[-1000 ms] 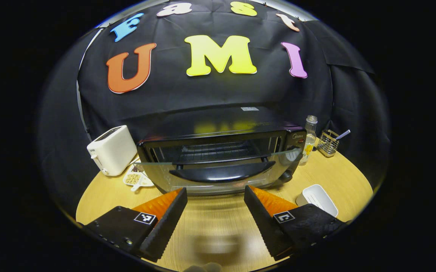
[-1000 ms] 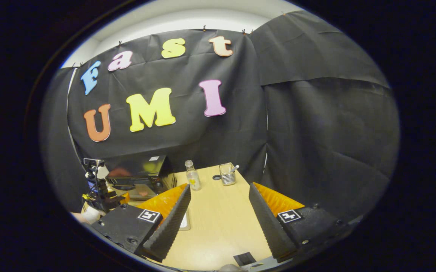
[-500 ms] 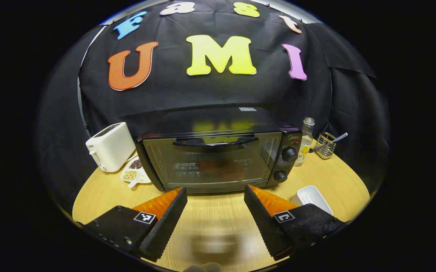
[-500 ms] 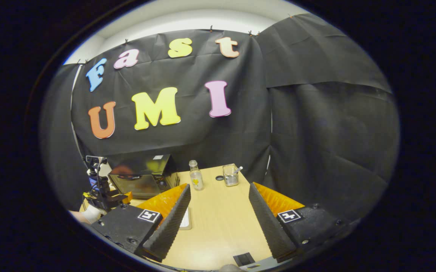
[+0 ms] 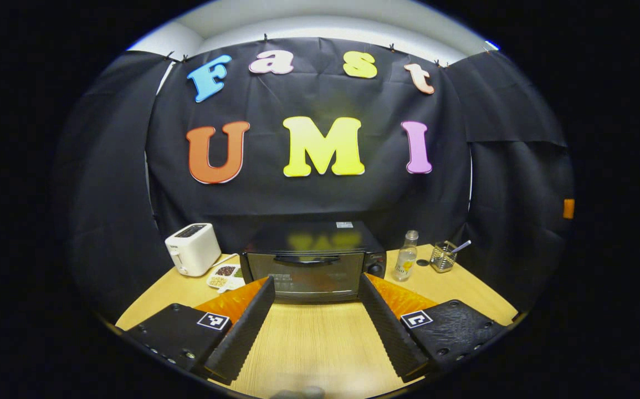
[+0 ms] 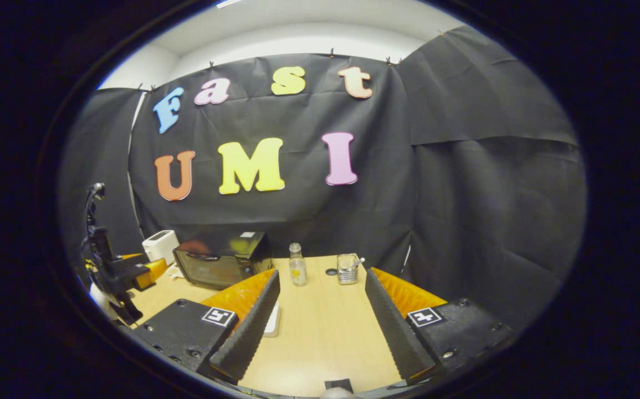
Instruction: Open the electric oven with the left hand, put the food in, and close the electric oven.
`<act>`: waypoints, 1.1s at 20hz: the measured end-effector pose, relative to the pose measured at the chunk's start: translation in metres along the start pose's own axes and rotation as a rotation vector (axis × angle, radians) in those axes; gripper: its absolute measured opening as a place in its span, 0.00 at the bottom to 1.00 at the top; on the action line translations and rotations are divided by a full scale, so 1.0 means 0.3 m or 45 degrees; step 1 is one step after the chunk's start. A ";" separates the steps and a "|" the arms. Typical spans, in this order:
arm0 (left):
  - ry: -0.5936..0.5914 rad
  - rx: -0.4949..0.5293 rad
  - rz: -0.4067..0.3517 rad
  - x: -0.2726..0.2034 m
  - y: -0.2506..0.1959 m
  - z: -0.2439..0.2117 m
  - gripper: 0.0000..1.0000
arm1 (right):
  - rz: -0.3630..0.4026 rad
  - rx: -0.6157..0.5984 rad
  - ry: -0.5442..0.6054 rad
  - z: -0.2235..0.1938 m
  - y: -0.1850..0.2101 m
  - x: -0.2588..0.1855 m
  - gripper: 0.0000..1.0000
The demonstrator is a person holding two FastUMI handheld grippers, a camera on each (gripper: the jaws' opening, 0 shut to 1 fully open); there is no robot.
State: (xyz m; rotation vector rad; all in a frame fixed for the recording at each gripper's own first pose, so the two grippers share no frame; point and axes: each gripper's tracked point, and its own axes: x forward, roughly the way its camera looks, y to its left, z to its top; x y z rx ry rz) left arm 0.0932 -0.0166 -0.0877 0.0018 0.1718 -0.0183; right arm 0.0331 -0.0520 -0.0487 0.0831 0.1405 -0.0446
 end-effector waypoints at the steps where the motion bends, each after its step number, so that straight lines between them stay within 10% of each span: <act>1: -0.018 0.003 0.022 -0.059 -0.001 0.025 0.97 | 0.023 0.006 0.004 -0.006 -0.007 -0.014 0.98; 12: -0.070 0.058 0.183 -0.560 -0.013 0.074 0.96 | 0.171 -0.029 -0.039 -0.043 0.008 -0.149 0.99; 22: -0.112 0.013 0.114 -0.587 0.032 0.133 0.96 | 0.131 -0.004 -0.060 -0.004 0.111 -0.213 0.99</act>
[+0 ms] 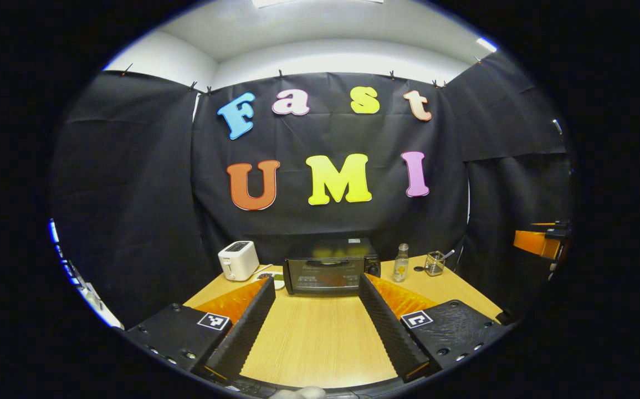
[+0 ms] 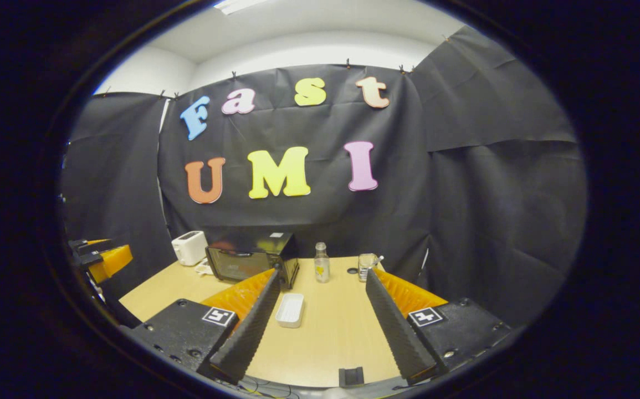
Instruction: Open the electric oven with the left hand, put the food in, and close the electric oven.
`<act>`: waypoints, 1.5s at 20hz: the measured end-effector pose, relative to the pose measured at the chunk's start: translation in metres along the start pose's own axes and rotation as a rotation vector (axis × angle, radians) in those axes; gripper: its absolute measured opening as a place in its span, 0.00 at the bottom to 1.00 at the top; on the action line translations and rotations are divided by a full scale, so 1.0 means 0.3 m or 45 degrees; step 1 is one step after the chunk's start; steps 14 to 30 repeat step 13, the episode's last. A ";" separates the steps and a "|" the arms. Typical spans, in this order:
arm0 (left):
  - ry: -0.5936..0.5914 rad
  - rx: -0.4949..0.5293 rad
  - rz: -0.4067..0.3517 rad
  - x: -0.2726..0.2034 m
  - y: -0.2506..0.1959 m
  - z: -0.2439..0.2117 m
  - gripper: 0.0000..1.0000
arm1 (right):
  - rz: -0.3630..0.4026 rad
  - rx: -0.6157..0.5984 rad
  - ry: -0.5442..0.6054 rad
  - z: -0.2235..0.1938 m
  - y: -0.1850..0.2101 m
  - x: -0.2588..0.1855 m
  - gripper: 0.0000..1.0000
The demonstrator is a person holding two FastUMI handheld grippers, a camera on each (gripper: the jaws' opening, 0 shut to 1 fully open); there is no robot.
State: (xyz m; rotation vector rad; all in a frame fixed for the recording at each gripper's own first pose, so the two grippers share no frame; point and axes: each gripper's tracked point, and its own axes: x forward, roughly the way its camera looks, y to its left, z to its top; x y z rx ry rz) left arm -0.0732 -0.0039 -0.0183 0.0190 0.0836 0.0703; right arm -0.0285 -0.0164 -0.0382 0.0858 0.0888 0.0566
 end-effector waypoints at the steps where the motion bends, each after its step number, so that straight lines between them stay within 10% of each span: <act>1: 0.002 0.007 -0.004 0.004 0.013 -0.001 0.96 | -0.003 -0.007 -0.002 0.003 0.013 -0.001 0.99; 30: -0.005 0.003 -0.054 0.043 0.080 0.011 0.97 | -0.016 -0.019 -0.028 0.046 0.107 -0.018 0.99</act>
